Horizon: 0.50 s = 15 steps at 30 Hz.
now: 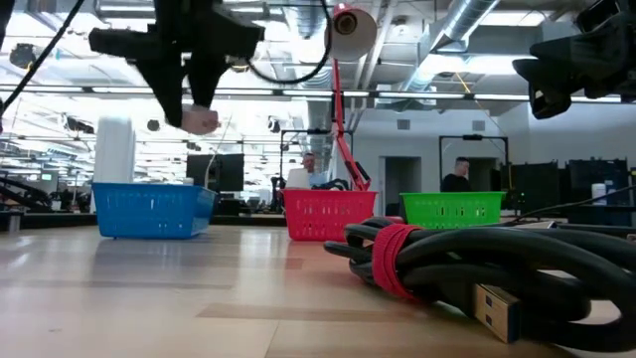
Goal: Pick and place items into bin
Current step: Put the white charger adapter into the blue bin
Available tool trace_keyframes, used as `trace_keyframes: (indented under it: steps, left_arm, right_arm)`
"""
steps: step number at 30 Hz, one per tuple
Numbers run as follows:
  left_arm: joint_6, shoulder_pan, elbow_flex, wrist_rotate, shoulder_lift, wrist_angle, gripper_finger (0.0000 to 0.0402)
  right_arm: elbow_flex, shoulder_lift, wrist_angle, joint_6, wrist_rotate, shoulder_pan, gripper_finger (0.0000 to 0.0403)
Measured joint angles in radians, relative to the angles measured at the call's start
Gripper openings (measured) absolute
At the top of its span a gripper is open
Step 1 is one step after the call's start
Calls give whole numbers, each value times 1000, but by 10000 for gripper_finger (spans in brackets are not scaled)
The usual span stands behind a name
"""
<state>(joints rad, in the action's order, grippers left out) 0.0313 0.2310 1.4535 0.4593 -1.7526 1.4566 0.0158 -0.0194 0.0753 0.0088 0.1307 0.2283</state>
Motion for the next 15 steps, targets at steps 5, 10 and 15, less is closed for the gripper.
trace_keyframes:
  steps: [5, 10, 15]
  left_arm:
    - [27, -96, -236, -97, 206, -239, 177]
    - [62, -181, -518, -108, 385, -576, 180]
    - [69, -265, -695, -123, 443, -837, 181]
  right_arm:
    - [0, 0, -9, 0, 1, 0, 141]
    - [0, 0, -15, 0, 1, 0, 140]
    - [0, 0, -16, -1, 1, 0, 139]
